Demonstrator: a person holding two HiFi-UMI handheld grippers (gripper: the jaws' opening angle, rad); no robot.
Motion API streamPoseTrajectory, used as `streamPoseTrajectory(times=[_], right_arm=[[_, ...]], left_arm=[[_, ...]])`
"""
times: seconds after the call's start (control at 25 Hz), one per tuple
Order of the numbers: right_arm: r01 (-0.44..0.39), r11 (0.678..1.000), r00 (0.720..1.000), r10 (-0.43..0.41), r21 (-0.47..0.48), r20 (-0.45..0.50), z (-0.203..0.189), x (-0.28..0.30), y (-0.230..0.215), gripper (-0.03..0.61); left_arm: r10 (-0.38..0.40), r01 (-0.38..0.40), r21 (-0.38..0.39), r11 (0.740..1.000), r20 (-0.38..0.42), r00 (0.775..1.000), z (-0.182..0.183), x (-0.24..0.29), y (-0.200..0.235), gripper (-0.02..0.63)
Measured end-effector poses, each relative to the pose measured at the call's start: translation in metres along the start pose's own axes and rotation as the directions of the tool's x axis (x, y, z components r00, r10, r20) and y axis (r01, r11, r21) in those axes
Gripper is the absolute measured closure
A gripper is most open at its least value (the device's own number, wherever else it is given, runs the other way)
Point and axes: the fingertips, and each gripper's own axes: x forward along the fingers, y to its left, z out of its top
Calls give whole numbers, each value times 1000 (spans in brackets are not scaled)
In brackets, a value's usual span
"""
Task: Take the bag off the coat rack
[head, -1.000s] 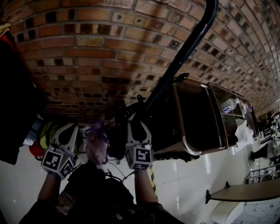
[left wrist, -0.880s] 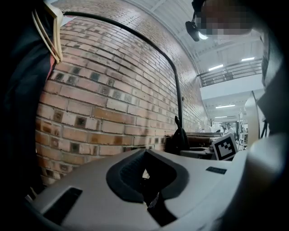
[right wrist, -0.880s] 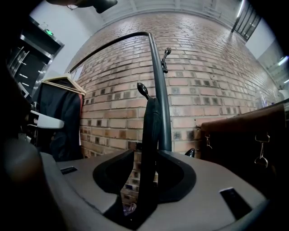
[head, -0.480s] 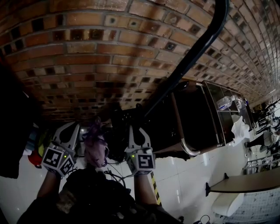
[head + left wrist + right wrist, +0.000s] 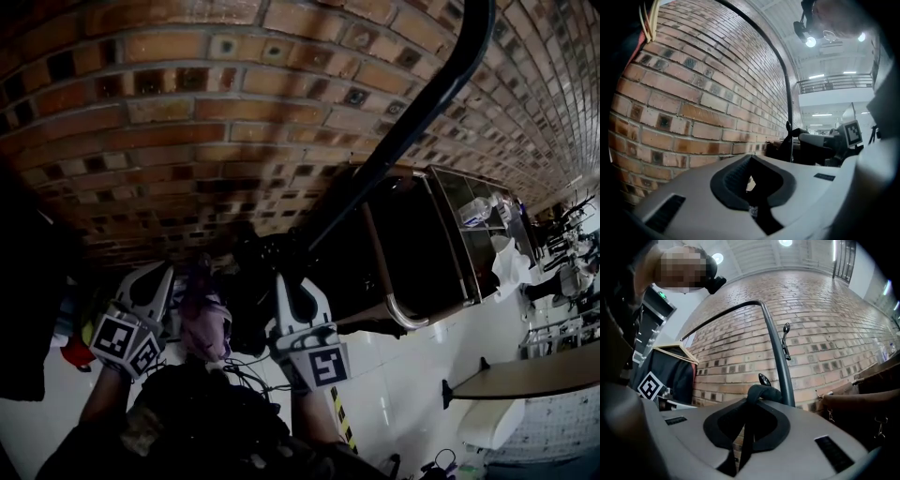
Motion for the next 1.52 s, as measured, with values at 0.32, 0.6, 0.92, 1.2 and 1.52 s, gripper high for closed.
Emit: streamPoseTrajectory(times=[0.32,0.6,0.92,1.2,1.52], right_arm=[[-12,997,998,7,70,63,31,15,-1,558],[19,996,993,-29,91,113,53,35,-11,558],[-31,995,989,17,94,150,78,58,2,558],[-160,983,974,144,85,174,97,79,40,558],[-186,966,977,163,180,137,67,58,52,558]], left_arm=[[-58,58,11,998,14,998,8,12,1,574],[-85,85,13,996,7,996,13,26,12,574],[-100,100,16,995,-7,995,13,39,28,574],[-118,118,-12,993,-6,993,16,47,38,574],[-156,156,-6,988,-8,988,14,48,43,574]])
